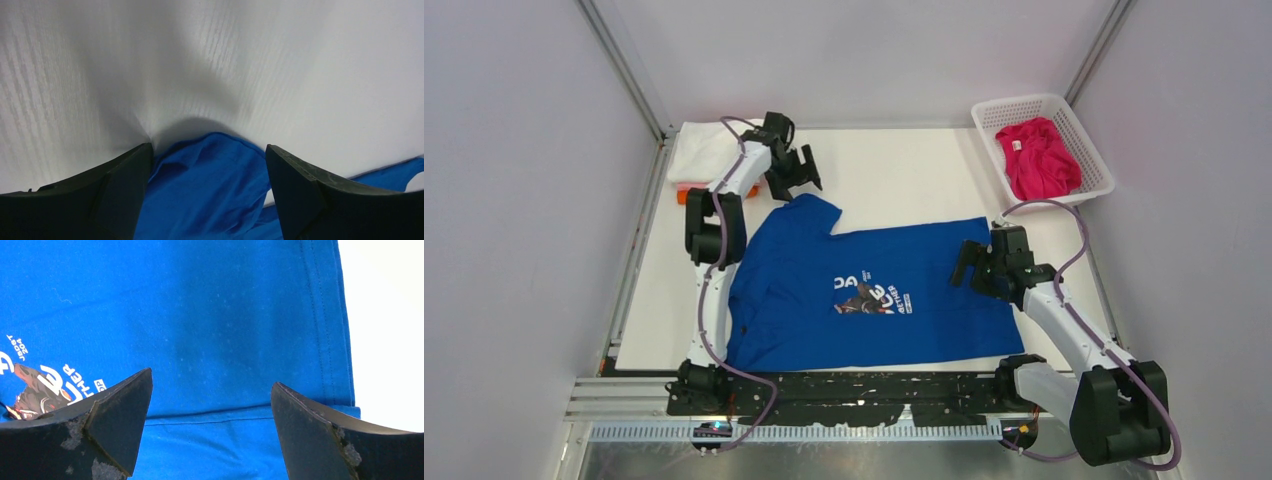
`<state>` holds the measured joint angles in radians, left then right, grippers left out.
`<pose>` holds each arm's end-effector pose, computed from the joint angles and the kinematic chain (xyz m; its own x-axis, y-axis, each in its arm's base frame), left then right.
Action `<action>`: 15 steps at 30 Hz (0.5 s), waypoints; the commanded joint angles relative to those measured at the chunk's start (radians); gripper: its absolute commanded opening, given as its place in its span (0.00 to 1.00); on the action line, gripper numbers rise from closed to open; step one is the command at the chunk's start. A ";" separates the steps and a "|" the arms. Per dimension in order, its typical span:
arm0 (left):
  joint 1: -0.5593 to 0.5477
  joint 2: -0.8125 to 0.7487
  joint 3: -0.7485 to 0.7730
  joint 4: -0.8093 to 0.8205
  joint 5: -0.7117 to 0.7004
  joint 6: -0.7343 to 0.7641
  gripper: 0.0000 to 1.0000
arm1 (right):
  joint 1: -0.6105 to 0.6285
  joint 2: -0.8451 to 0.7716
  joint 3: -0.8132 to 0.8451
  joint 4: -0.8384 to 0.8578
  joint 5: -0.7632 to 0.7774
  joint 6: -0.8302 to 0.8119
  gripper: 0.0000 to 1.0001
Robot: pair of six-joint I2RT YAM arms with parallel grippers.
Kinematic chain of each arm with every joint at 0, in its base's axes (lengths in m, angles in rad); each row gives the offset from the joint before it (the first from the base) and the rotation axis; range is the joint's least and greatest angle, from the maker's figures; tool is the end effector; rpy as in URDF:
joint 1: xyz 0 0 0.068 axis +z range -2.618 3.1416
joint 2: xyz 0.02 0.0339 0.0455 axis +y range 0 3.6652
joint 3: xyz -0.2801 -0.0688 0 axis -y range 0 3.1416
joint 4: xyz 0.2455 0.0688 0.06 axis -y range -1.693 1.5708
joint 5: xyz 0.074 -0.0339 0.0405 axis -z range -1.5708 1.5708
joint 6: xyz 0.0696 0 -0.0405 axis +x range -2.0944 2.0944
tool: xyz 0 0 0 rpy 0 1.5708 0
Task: Fold and stack the t-shirts
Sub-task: Grab the side of the flattened tshirt furthest away from the robot with both arms
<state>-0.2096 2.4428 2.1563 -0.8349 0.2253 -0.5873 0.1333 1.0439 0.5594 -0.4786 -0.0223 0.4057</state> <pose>0.5333 -0.1293 0.1541 -0.8984 -0.3611 -0.2501 -0.2403 0.8807 -0.4082 0.2043 0.0290 0.1765 -0.8051 0.2901 -0.5174 0.1874 0.9520 0.2422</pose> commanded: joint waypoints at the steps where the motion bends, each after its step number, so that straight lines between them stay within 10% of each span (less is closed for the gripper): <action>1: 0.004 -0.023 0.027 -0.146 -0.108 0.088 0.85 | -0.004 -0.029 0.035 0.004 0.018 -0.017 0.95; 15: -0.014 -0.010 0.056 -0.147 -0.072 0.253 0.40 | -0.005 -0.018 0.031 0.016 0.018 -0.019 0.95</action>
<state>-0.2173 2.4428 2.1708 -0.9642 0.1532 -0.3874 0.1333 1.0386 0.5602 -0.4797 -0.0200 0.3954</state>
